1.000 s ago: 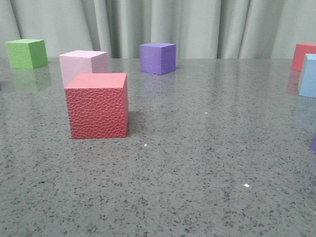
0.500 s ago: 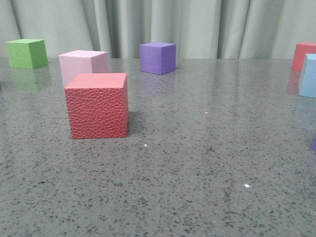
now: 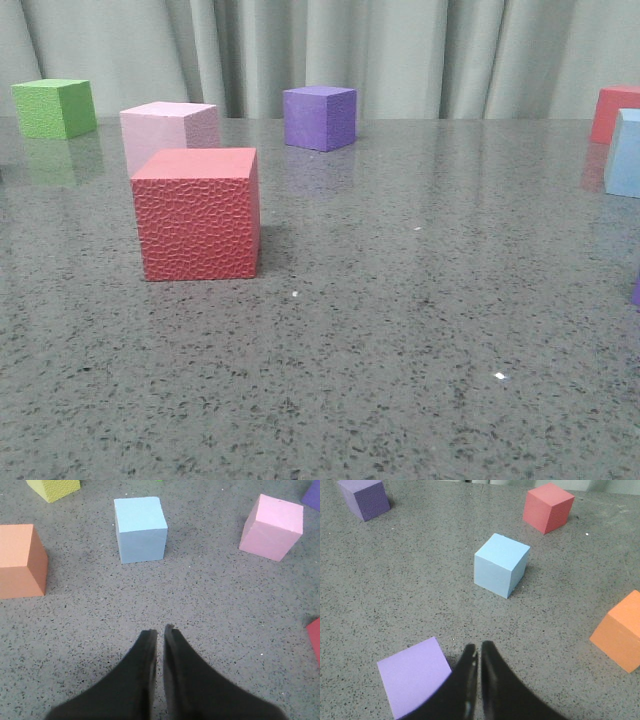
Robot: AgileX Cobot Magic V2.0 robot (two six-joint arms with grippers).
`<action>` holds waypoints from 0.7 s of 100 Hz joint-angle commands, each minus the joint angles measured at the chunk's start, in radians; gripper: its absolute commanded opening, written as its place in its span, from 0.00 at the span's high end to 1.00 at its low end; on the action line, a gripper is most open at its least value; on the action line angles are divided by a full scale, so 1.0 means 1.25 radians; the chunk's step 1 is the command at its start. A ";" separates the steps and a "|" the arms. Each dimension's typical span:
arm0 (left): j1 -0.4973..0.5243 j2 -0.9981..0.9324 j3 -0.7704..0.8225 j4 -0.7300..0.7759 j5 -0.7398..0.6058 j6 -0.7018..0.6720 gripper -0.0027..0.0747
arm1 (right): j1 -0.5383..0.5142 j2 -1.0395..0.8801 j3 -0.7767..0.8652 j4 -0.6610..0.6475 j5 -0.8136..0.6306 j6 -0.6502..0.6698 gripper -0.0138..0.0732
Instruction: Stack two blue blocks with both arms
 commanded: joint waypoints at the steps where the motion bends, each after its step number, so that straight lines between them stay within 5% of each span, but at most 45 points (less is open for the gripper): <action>1: 0.002 0.005 -0.030 -0.009 -0.059 0.026 0.69 | -0.005 0.011 -0.025 -0.001 -0.059 -0.005 0.55; 16: 0.002 0.005 -0.030 -0.013 -0.059 0.029 0.19 | -0.005 0.011 -0.025 -0.001 -0.061 -0.005 0.12; 23: 0.002 0.005 -0.030 -0.013 -0.059 0.029 0.07 | -0.005 0.011 -0.025 -0.001 -0.062 -0.005 0.10; 70: 0.002 0.005 -0.030 -0.013 -0.059 0.029 0.07 | -0.005 0.014 -0.025 0.001 -0.095 -0.003 0.11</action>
